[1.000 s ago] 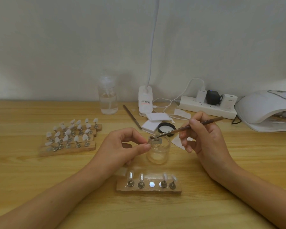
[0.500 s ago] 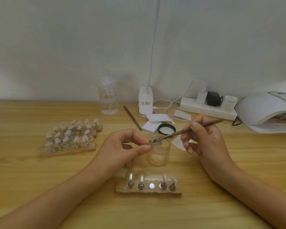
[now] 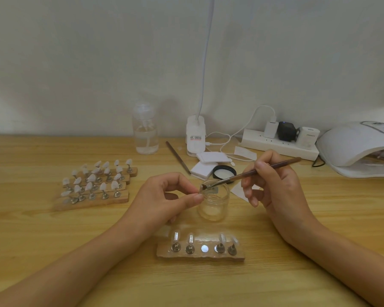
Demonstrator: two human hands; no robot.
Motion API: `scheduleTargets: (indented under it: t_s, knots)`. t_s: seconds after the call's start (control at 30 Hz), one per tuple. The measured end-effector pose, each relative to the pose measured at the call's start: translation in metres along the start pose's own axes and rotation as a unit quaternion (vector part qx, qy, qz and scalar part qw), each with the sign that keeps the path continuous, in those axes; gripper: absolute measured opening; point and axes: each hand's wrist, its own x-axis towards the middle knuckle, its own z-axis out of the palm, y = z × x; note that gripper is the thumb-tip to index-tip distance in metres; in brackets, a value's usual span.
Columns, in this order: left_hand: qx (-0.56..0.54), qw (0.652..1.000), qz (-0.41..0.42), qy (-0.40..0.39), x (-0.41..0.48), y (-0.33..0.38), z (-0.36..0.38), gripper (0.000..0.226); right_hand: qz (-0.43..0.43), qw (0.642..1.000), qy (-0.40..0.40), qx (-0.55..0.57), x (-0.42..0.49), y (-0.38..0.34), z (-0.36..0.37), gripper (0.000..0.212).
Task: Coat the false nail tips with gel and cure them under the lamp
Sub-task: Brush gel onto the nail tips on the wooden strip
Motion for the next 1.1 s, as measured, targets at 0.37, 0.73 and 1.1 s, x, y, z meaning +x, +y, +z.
scheduleTargets:
  t_s: [0.37, 0.73, 1.1]
  knots:
    - [-0.003, 1.000, 0.002, 0.000, 0.0001, -0.0018, -0.0004, 0.020, 0.016, 1.000, 0.010, -0.003, 0.0005, 0.0012, -0.0004, 0.017]
    - [0.001, 1.000, 0.019, 0.001, 0.0002, -0.0035, -0.0005, 0.019, 0.016, 0.999, 0.031, 0.007, 0.0010, 0.0017, -0.0016, 0.023]
    - [0.011, 0.999, 0.050, 0.004, -0.0004, -0.0039, -0.0006, 0.009, 0.008, 0.999, 0.023, 0.030, 0.0025, 0.0011, -0.0021, 0.018]
